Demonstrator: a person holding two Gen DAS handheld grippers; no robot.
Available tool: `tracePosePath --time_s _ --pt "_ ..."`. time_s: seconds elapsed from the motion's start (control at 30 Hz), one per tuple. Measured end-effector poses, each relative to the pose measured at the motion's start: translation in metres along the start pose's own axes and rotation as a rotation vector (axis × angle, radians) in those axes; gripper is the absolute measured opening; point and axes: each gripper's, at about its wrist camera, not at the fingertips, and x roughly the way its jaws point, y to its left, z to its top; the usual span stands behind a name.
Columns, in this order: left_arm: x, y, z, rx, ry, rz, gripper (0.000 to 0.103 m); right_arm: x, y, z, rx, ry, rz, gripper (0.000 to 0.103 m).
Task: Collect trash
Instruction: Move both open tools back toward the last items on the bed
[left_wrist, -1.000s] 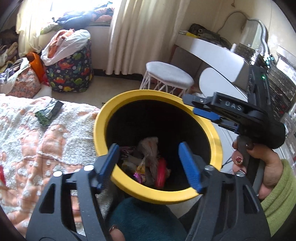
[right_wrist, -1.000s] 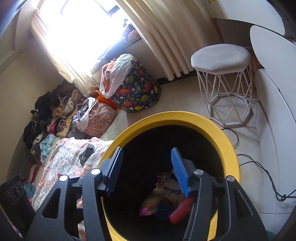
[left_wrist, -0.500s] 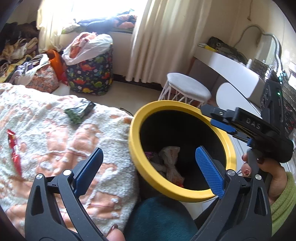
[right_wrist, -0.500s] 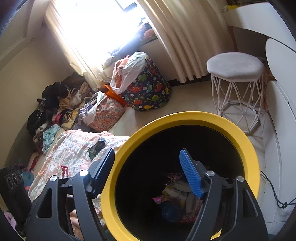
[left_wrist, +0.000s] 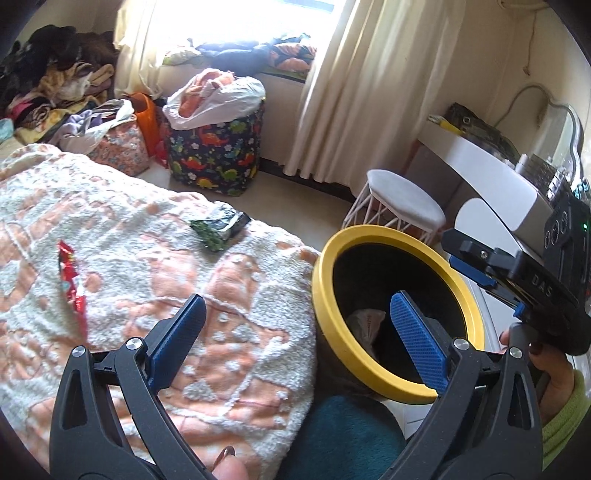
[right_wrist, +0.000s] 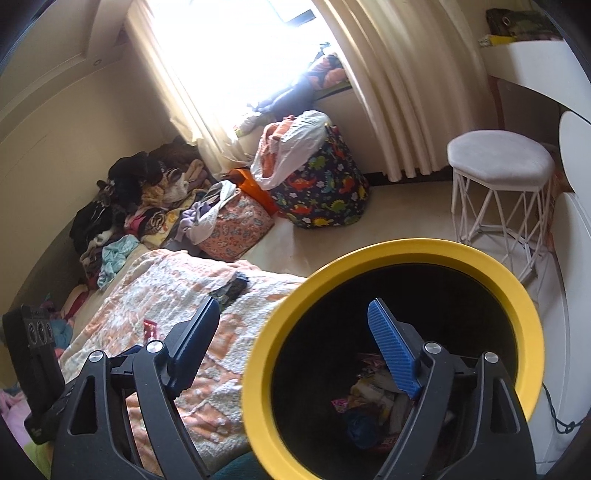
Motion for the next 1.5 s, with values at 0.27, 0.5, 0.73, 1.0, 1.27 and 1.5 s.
tracePosePath --time_s 0.27,0.5,0.73,1.0,1.27,1.5 --pt "-0.017 0.028 0.002 -0.044 -0.04 0.053 0.092 0.008 0.034 -0.007 -0.068 0.018 0.06 0.08" --pt "-0.029 0.065 0.003 -0.113 -0.069 0.119 0.092 0.026 0.065 -0.011 -0.117 0.06 0.093 0.081" --pt "-0.032 0.105 0.001 -0.2 -0.082 0.165 0.092 0.053 0.089 -0.015 -0.153 0.103 0.098 0.081" --pt "-0.026 0.135 -0.002 -0.267 -0.076 0.198 0.092 0.089 0.104 -0.02 -0.159 0.165 0.083 0.081" --pt "-0.009 0.154 -0.009 -0.31 -0.036 0.215 0.091 0.128 0.108 -0.013 -0.142 0.213 0.061 0.081" --pt "0.011 0.165 -0.014 -0.337 0.017 0.213 0.076 0.163 0.109 -0.002 -0.117 0.252 0.034 0.081"
